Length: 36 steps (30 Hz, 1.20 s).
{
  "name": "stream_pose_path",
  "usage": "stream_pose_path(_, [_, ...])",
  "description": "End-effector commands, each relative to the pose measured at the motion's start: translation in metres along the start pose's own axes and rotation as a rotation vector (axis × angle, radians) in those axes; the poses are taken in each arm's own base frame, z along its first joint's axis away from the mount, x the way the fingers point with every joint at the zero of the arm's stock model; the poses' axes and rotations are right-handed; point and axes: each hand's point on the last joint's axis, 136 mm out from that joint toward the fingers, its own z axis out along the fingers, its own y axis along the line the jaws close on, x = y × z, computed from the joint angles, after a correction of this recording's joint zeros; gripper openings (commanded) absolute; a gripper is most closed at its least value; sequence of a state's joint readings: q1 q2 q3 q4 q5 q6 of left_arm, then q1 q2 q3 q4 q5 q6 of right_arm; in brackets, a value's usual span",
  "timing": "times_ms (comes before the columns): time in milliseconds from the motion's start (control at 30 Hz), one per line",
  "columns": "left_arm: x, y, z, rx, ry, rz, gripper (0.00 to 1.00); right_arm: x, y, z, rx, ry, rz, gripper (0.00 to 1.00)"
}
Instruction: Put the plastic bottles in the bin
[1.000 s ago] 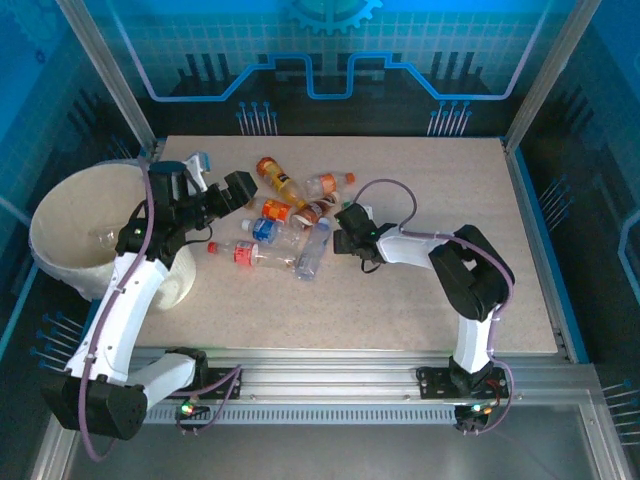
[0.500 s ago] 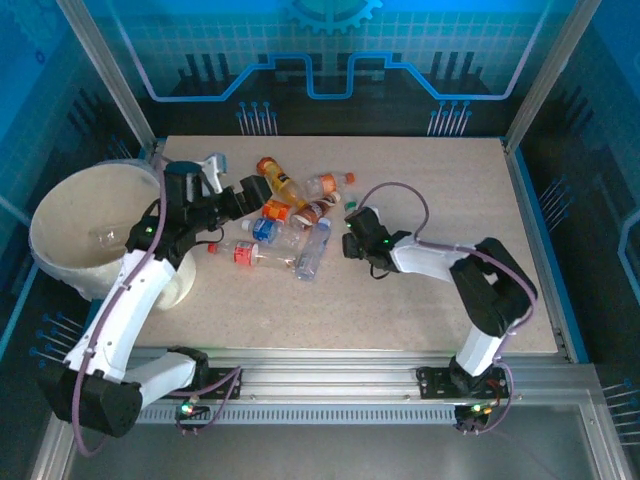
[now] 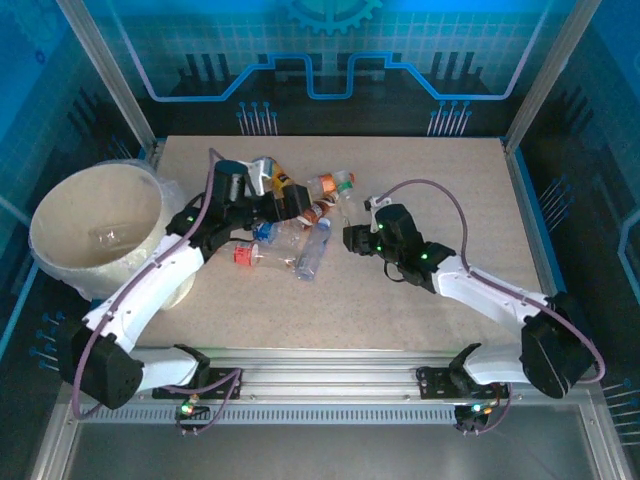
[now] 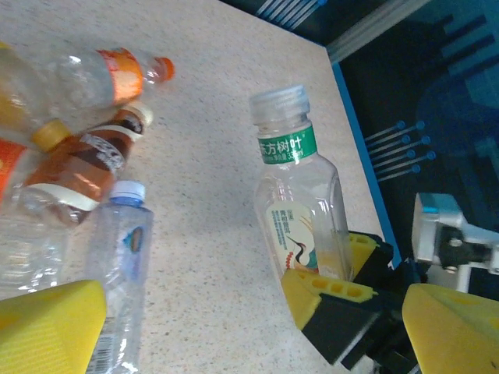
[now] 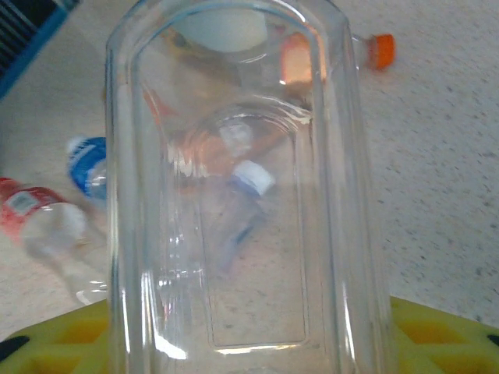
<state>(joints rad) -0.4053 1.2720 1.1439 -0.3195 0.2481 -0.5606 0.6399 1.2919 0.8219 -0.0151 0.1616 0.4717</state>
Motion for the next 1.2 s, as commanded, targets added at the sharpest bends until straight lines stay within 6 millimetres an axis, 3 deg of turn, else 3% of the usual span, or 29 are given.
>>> stream_pose_path(0, [-0.015,-0.039,0.007,0.106,-0.058,0.023,0.99,-0.019,0.033,-0.02,-0.191,-0.046,-0.047,0.43])
stream_pose_path(300, [-0.004,-0.042,0.03,-0.019,-0.103,-0.026,0.99,-0.031,0.064,-0.027,-0.317,-0.062,-0.11,0.44])
stream_pose_path(400, [-0.002,-0.035,0.037,-0.065,-0.098,-0.046,0.99,-0.027,0.073,-0.024,-0.35,-0.053,-0.131,0.44])
stream_pose_path(667, [0.007,-0.019,0.045,-0.147,-0.099,-0.11,0.97,-0.046,0.102,-0.034,-0.412,-0.136,-0.163,0.45])
stream_pose_path(933, [0.017,-0.039,0.046,-0.002,-0.065,-0.128,0.74,-0.049,0.112,-0.03,-0.423,-0.159,-0.168,0.47])
stream_pose_path(1167, [0.008,-0.044,0.03,0.001,-0.102,-0.076,0.59,-0.046,0.116,-0.03,-0.439,-0.133,-0.192,0.61])
